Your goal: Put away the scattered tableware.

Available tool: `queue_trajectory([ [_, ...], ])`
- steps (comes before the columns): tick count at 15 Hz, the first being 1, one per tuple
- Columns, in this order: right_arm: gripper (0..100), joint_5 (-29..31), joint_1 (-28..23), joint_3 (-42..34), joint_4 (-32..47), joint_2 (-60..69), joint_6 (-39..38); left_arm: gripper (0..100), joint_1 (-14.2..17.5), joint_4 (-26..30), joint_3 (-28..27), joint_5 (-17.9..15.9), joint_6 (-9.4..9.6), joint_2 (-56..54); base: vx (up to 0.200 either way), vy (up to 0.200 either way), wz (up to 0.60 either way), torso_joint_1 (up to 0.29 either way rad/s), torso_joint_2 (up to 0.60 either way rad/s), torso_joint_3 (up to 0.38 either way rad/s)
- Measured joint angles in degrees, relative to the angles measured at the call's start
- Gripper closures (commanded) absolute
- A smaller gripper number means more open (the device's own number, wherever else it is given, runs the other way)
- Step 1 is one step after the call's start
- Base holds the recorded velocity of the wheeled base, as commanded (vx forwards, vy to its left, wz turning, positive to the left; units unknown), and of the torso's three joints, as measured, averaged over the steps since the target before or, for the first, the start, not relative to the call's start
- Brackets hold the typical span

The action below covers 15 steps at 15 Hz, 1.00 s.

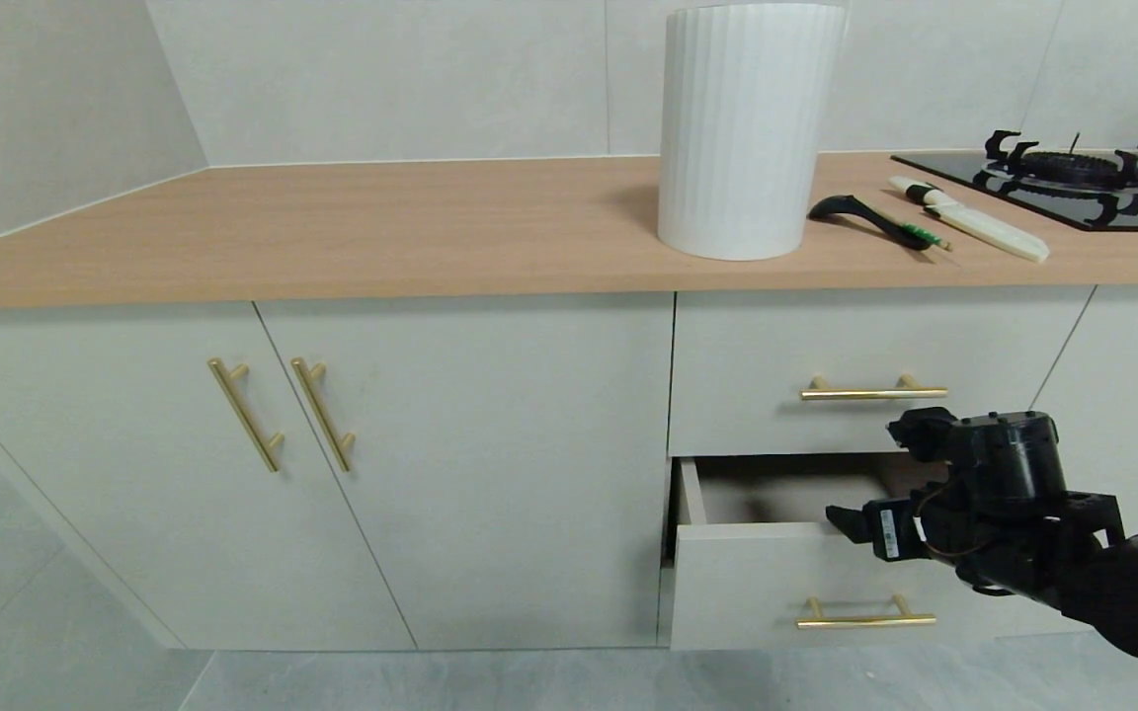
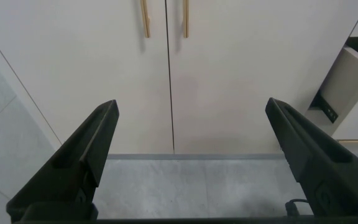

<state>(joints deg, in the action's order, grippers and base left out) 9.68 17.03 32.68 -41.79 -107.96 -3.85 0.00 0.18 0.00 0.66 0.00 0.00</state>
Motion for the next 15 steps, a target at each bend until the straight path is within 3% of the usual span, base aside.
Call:
queue_trajectory([
  [8,0,-3.47,0.2,0.48,14.18,4.6,2.9,0,0.0,0.0,0.0,0.02,0.0,0.0,0.0,0.0,0.0,0.0,0.0,0.0],
  [15,0,-5.36,2.89,1.83,31.72,9.48,7.02,0,0.0,0.0,0.0,0.02,0.0,0.0,0.0,0.0,0.0,0.0,0.0,0.0],
])
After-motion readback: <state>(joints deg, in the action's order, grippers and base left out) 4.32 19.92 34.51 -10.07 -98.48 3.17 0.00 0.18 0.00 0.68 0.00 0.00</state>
